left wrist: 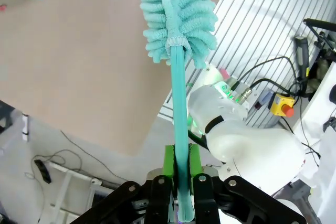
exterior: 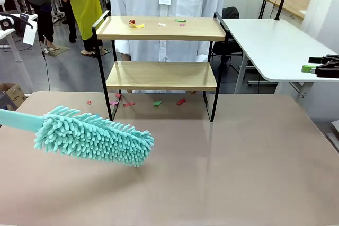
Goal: Clean the shelf.
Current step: Clean the specific section of the Shelf indicated by the human with the Duster.
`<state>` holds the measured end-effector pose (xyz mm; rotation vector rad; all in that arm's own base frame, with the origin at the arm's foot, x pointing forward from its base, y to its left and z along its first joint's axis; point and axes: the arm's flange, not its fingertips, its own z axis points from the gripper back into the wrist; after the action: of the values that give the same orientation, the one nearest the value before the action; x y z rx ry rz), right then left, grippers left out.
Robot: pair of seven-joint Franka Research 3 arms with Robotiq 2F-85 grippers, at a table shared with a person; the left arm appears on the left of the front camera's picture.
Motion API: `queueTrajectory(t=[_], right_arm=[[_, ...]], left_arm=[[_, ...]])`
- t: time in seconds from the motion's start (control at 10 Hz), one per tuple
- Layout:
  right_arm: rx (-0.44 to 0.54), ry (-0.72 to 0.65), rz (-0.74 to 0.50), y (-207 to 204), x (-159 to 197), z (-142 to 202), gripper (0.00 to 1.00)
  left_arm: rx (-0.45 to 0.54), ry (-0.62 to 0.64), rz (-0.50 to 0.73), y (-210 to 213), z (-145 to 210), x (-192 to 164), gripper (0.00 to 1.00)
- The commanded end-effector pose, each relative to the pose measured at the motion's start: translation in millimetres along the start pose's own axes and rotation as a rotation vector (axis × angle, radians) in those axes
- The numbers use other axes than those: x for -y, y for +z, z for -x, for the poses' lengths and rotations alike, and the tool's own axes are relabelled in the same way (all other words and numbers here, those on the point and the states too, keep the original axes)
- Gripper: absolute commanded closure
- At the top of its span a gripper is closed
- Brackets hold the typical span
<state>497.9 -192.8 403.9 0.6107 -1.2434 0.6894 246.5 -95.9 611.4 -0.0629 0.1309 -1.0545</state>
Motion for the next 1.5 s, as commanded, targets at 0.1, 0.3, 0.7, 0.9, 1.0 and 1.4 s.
queueTrajectory(t=[0.1, 0.3, 0.7, 0.9, 1.0, 1.4], right_arm=[[-0.004, 0.005, 0.002, 1.1, -0.6, -2.9, 0.00], [-0.004, 0.005, 0.002, 1.1, -0.6, -2.9, 0.00], [-0.004, 0.005, 0.002, 1.1, -0.6, -2.9, 0.00], [-0.004, 0.005, 0.002, 1.1, -0.6, -2.9, 0.00], [-0.004, 0.005, 0.002, 1.1, -0.6, -2.9, 0.00], [-0.004, 0.005, 0.002, 1.1, -0.6, -2.9, 0.00]], left_arm=[[0.023, 0.006, 0.006, -1.1, 0.0, 1.9, 0.87], [0.023, 0.006, 0.006, -1.1, 0.0, 1.9, 0.87], [0.023, 0.006, 0.006, -1.1, 0.0, 1.9, 0.87], [0.023, 0.006, 0.006, -1.1, 0.0, 1.9, 0.87], [0.023, 0.006, 0.006, -1.1, 0.0, 1.9, 0.87], [0.023, 0.006, 0.006, -1.1, 0.0, 1.9, 0.87]])
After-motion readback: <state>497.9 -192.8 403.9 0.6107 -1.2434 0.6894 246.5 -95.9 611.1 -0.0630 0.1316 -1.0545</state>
